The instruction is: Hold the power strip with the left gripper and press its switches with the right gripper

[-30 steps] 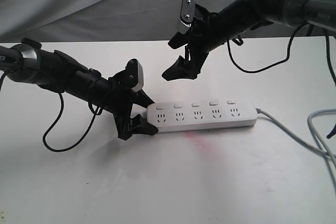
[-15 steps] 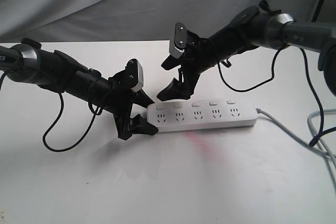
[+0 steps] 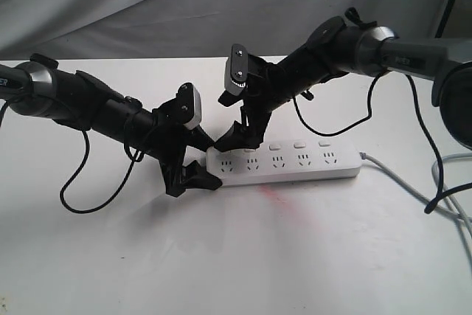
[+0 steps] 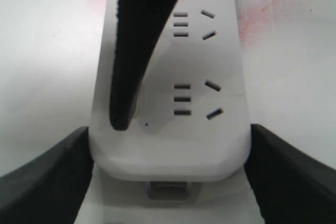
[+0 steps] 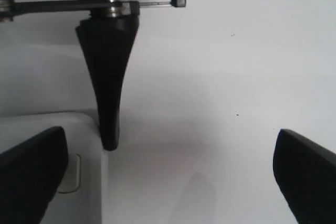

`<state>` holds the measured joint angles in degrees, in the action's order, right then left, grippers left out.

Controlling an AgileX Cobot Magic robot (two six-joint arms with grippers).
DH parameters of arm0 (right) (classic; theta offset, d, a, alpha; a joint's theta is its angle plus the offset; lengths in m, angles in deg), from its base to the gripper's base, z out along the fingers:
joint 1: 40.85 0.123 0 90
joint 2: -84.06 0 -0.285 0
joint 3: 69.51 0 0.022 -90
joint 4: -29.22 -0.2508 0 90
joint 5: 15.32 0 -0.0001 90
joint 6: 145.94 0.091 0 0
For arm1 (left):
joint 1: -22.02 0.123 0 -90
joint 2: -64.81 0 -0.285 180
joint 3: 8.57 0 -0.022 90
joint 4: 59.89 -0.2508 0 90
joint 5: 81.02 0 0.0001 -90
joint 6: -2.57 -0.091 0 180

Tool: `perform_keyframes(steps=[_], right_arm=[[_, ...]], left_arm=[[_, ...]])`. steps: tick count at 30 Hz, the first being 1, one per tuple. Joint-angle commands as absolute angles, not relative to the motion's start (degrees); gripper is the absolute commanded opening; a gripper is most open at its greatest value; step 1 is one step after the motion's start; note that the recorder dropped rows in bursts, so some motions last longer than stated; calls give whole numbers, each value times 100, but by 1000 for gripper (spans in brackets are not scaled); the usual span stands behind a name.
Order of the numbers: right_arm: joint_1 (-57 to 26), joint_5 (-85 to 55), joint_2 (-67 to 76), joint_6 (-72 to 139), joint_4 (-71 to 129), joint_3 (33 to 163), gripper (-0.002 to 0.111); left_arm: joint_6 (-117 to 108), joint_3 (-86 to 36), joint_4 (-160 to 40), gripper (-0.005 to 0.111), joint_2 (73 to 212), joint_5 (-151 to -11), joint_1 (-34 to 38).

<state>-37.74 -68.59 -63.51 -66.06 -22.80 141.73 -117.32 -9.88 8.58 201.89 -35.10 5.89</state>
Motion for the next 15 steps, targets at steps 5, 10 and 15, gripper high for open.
perform_keyframes(steps=[5, 10, 15], right_arm=[[-3803, -6802, -6329, -6558, -2118, 14197, 98], [-3803, -6788, -6346, -6558, -1849, 14197, 98], [-3803, -6643, -6493, -6558, -1617, 14197, 98]], left_arm=[[-11743, -966, 725, 0, 20221, -3879, 585], [-11743, -966, 725, 0, 20221, -3879, 585], [-11743, -966, 725, 0, 20221, -3879, 585]])
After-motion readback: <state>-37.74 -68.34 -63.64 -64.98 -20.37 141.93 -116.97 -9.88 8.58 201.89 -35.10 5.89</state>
